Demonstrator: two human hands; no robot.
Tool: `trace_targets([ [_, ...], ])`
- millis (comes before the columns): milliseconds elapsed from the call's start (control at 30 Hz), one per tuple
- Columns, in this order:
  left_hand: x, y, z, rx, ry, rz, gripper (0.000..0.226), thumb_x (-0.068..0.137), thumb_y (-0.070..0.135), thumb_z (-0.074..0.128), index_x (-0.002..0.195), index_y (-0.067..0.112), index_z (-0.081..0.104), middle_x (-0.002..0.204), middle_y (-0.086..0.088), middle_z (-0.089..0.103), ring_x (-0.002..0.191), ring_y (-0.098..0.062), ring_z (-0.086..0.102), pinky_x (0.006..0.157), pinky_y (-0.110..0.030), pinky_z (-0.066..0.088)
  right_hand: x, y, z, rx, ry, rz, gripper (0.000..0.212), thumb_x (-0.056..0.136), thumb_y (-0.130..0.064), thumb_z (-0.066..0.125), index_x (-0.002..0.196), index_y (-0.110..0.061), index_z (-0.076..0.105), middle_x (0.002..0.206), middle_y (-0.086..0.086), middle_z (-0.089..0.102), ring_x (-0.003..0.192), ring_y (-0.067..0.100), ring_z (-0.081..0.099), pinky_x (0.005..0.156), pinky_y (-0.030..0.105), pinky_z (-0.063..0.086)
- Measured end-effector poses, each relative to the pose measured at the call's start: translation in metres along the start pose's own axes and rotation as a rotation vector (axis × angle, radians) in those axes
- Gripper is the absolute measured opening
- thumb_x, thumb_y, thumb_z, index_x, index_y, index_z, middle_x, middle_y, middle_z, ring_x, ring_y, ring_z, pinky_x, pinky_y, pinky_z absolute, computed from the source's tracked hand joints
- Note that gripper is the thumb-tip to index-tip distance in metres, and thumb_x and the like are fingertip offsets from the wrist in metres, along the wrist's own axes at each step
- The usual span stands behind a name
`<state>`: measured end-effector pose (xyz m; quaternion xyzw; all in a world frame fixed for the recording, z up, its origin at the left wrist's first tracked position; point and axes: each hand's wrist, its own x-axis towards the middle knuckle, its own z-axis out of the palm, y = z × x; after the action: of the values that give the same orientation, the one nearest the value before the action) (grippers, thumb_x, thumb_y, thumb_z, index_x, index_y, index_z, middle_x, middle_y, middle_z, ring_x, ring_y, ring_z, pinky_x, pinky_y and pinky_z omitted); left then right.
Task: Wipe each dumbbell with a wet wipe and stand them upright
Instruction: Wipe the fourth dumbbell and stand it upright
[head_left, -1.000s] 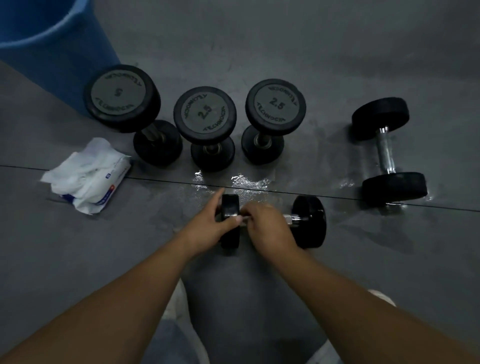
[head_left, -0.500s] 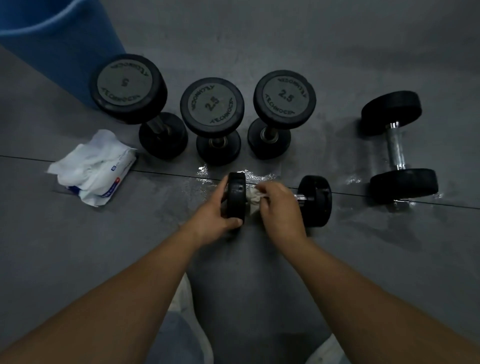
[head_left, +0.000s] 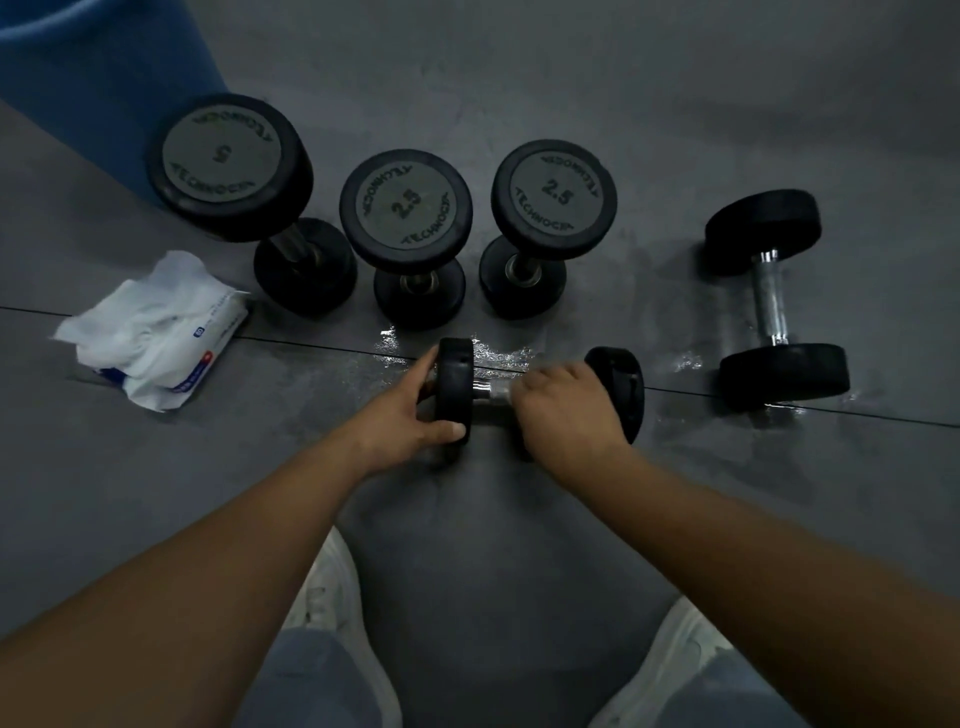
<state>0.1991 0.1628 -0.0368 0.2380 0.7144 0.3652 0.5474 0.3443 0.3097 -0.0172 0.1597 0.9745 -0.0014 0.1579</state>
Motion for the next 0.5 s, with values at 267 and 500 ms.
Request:
trace_targets([
  [267,0.013,0.013,0.004,0.076,0.086,-0.023,0.107,0.081,0.024,0.079,0.157,0.026,0.003,0.140,0.002,0.049,0.132,-0.012,0.045,0.111,-0.034,0.039,-0.002,-0.013,-0.029,-0.221,-0.248,0.087,0.027,0.093,-0.019,0.040,0.110,-0.017,0.062,0.112,0.007,0.062,0.104,0.029,0.050,0.078,0.035,0.033],
  [500,0.010,0.009,0.009,0.067,0.117,-0.024,0.106,0.081,0.024,0.079,0.157,0.028,0.004,0.143,0.001,0.047,0.136,-0.012,0.042,0.114,-0.033,0.035,0.013,0.024,-0.031,-0.077,-0.136,0.220,0.029,0.092,-0.009,0.042,0.119,-0.010,0.054,0.118,0.010,0.055,0.107,0.030,0.052,0.069,0.033,0.038],
])
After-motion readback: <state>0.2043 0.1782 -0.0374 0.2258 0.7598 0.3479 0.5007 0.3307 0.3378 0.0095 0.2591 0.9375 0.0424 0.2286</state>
